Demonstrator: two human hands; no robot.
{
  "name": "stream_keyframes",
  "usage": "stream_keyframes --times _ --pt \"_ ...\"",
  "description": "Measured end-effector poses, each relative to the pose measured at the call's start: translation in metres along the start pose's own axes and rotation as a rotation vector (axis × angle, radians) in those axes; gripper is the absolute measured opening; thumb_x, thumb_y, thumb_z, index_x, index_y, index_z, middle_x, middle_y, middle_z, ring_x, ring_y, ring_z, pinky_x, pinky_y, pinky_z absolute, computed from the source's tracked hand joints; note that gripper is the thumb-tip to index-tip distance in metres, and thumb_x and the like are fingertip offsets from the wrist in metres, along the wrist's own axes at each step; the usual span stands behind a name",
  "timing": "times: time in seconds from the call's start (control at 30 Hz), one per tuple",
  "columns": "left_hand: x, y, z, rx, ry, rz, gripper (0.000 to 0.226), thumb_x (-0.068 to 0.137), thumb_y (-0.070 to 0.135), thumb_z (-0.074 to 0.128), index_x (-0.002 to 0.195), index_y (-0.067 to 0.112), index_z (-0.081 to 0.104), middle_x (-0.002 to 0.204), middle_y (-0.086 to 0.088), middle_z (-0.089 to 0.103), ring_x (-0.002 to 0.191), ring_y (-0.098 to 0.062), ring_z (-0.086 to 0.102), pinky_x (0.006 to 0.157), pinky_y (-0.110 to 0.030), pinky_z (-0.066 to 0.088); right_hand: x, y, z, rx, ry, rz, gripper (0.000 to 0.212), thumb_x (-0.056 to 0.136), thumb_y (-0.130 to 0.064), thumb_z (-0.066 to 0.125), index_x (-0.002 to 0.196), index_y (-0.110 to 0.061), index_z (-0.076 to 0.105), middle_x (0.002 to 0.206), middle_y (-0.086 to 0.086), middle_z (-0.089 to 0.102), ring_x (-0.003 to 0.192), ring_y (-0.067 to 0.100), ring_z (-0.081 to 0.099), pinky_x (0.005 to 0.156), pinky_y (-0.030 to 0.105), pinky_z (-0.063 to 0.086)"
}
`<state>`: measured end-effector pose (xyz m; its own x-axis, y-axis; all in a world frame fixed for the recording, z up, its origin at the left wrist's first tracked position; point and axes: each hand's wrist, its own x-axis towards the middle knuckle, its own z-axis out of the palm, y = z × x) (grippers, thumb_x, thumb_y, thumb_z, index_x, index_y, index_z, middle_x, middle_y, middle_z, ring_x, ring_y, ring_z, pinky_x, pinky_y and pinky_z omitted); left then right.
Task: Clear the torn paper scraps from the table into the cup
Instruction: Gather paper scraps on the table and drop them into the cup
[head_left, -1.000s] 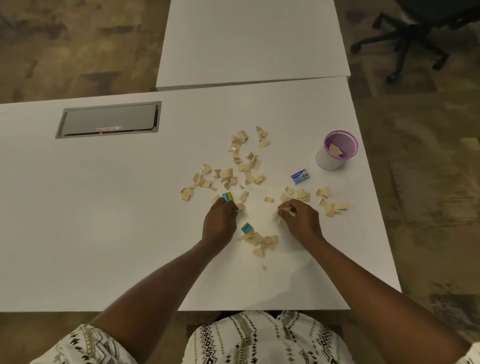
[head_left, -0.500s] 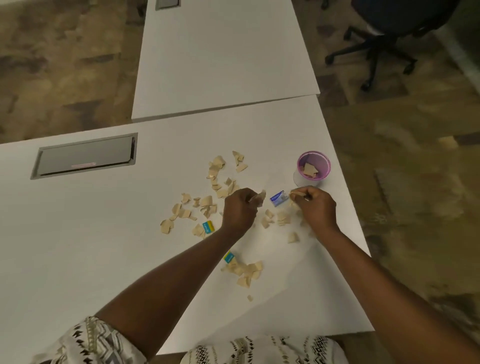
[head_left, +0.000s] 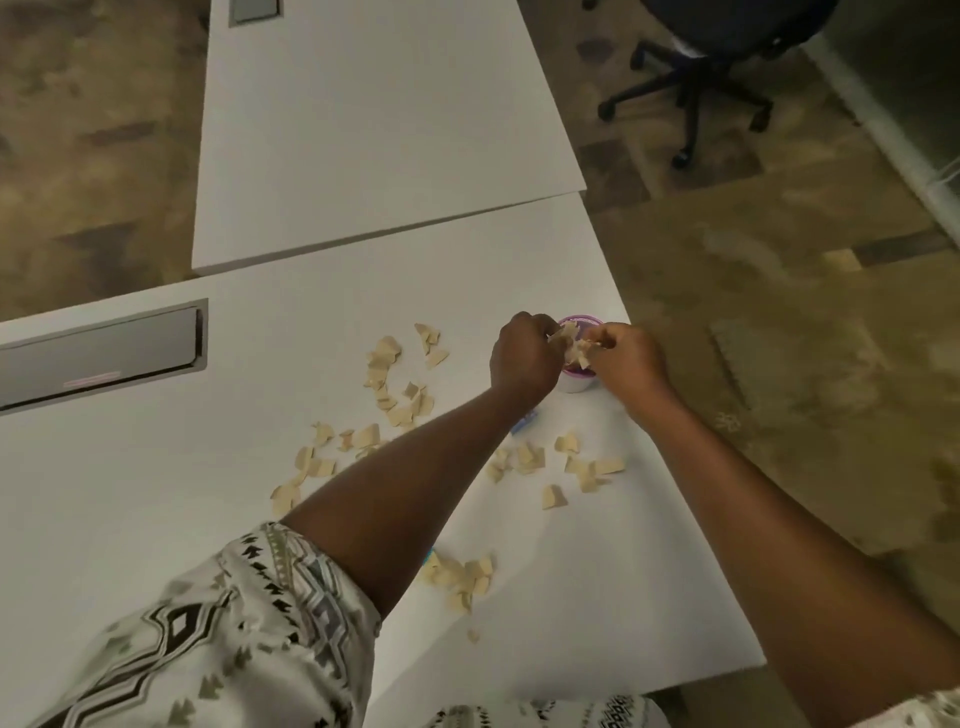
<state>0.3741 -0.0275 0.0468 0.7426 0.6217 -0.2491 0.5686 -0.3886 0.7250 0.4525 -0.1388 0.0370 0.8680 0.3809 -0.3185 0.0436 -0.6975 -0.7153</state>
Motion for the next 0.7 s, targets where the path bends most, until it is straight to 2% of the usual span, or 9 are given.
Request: stream_keyframes --times 0.13,0.27,0.33,0.43,0.6,0.7 --pt "0.004 -0.001 0.009 0.049 -0.013 -0.042 0.014 0.086 0.022 0.063 0.089 0.014 0.074 0.093 -0.009 0.069 0.086 -0.031 0.064 0.069 -0.028 0.045 0.002 -0.002 -0.002 -0.006 -0.054 0.0 0.032 0.087 -0.011 0.059 0.117 -0.015 0.069 0.119 0.007 0.069 0.109 0.027 0.064 0.096 0.042 0.053" --pt "0.003 -0.005 0.011 0.061 -0.017 -0.032 0.023 0.091 0.026 0.062 0.108 0.017 0.074 0.112 -0.007 0.068 0.1 -0.028 0.064 0.079 -0.029 0.047 0.002 -0.003 -0.005 -0.018 -0.05 -0.003 0.038 0.087 -0.005 0.057 0.121 -0.015 0.067 0.122 0.005 0.068 0.11 0.025 0.063 0.096 0.035 0.053" --pt "0.002 -0.007 0.01 0.081 -0.02 -0.013 0.027 0.092 0.025 0.06 0.115 0.018 0.071 0.116 -0.006 0.066 0.103 -0.027 0.063 0.08 -0.029 0.047 -0.001 -0.004 -0.007 -0.006 -0.025 -0.004 0.035 0.087 -0.006 0.059 0.12 -0.014 0.068 0.121 0.005 0.069 0.104 0.022 0.064 0.087 0.029 0.053" --pt "-0.003 -0.01 0.007 0.104 -0.019 0.023 0.027 0.093 0.022 0.059 0.117 0.019 0.071 0.114 -0.006 0.065 0.101 -0.028 0.063 0.077 -0.028 0.044 -0.008 -0.005 -0.011 0.004 0.021 -0.026 0.026 0.09 -0.012 0.063 0.115 -0.014 0.069 0.114 0.003 0.07 0.093 0.015 0.062 0.071 0.018 0.044" --pt "-0.023 -0.016 -0.003 0.12 -0.021 0.068 0.02 0.094 0.026 0.062 0.111 0.022 0.072 0.105 -0.004 0.062 0.094 -0.026 0.062 0.081 -0.035 0.051 -0.032 0.004 -0.015 0.033 0.079 -0.076 0.017 0.091 -0.02 0.062 0.104 -0.018 0.071 0.102 -0.003 0.068 0.093 0.013 0.062 0.062 0.009 0.038" --pt "-0.046 -0.029 -0.01 0.149 -0.036 0.093 0.018 0.093 0.028 0.062 0.107 0.022 0.072 0.102 -0.004 0.062 0.089 -0.024 0.062 0.075 -0.033 0.049 -0.051 0.021 -0.011 -0.044 0.072 -0.096 0.017 0.092 -0.026 0.063 0.104 -0.017 0.071 0.104 0.0 0.071 0.089 0.013 0.062 0.063 0.009 0.038"
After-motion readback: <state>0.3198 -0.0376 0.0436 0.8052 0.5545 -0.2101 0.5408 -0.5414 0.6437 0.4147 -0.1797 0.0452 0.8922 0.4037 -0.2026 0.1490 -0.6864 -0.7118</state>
